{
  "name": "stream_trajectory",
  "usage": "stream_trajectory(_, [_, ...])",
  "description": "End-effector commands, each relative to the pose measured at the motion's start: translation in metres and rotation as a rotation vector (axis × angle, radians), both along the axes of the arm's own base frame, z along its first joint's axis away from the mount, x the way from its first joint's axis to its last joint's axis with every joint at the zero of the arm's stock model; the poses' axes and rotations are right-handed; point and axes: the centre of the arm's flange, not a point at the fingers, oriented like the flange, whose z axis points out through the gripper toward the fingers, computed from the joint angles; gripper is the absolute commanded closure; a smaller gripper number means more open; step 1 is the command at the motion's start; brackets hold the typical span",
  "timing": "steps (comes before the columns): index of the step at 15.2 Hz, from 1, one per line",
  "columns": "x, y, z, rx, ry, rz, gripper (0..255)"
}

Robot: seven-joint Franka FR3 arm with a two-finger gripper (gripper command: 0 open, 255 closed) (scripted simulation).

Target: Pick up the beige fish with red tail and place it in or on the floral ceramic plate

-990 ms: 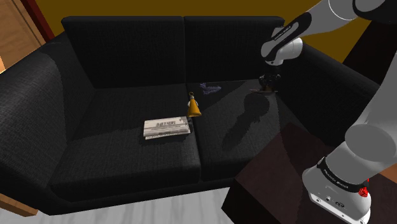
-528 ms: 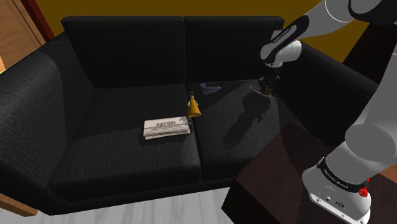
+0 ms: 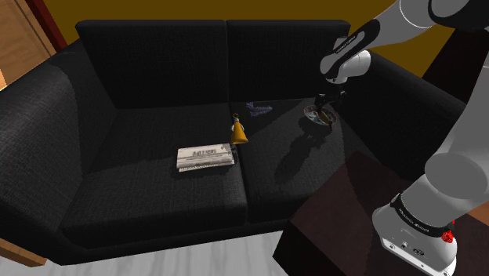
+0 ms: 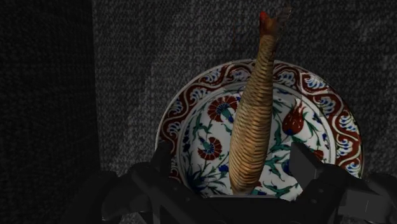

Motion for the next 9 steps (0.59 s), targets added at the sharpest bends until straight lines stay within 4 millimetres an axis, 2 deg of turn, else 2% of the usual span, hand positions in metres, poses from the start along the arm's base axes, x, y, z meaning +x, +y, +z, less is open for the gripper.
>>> stream_trajectory(1, [0.001, 0.0, 0.013, 0.0, 0.0, 0.0, 0])
stream_trajectory(4, [0.005, 0.0, 0.05, 0.0, 0.0, 0.0, 0])
stream_trajectory(9, [0.005, 0.0, 0.05, 0.0, 0.0, 0.0, 0])
